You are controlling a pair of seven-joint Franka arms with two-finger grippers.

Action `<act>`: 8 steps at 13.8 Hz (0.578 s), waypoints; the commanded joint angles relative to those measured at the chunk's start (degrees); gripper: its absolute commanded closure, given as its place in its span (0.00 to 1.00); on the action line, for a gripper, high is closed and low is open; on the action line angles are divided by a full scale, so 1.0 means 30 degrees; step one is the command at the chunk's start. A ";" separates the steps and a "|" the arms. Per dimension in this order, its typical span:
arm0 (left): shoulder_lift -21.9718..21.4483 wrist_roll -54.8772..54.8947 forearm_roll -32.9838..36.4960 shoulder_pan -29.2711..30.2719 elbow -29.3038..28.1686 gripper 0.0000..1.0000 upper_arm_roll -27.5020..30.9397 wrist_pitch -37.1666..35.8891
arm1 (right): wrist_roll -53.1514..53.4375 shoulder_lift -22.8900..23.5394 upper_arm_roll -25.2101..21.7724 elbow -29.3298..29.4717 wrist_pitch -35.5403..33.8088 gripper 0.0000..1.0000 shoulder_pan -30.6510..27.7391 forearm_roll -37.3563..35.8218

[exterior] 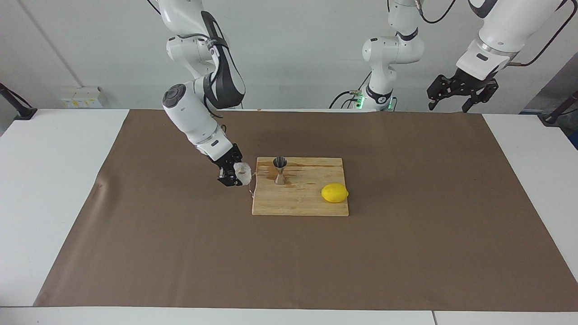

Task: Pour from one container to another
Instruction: 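Lift the white cup with the right gripper over the metal cup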

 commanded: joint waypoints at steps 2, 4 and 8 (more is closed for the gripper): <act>-0.0614 -0.0126 0.0102 0.0267 -0.1170 0.00 -0.0166 0.0259 | 0.2844 0.0177 0.0024 0.1243 -0.0924 0.74 0.1047 -0.3041; -0.0616 -0.0097 0.0102 0.0209 -0.1083 0.00 -0.0166 0.0258 | 0.4311 0.0352 0.0024 0.1743 -0.1250 0.74 0.1777 -0.4130; -0.0616 -0.0096 0.0102 0.0267 -0.1112 0.00 -0.0166 0.0229 | 0.5283 0.0469 0.0024 0.2124 -0.1687 0.74 0.2336 -0.6006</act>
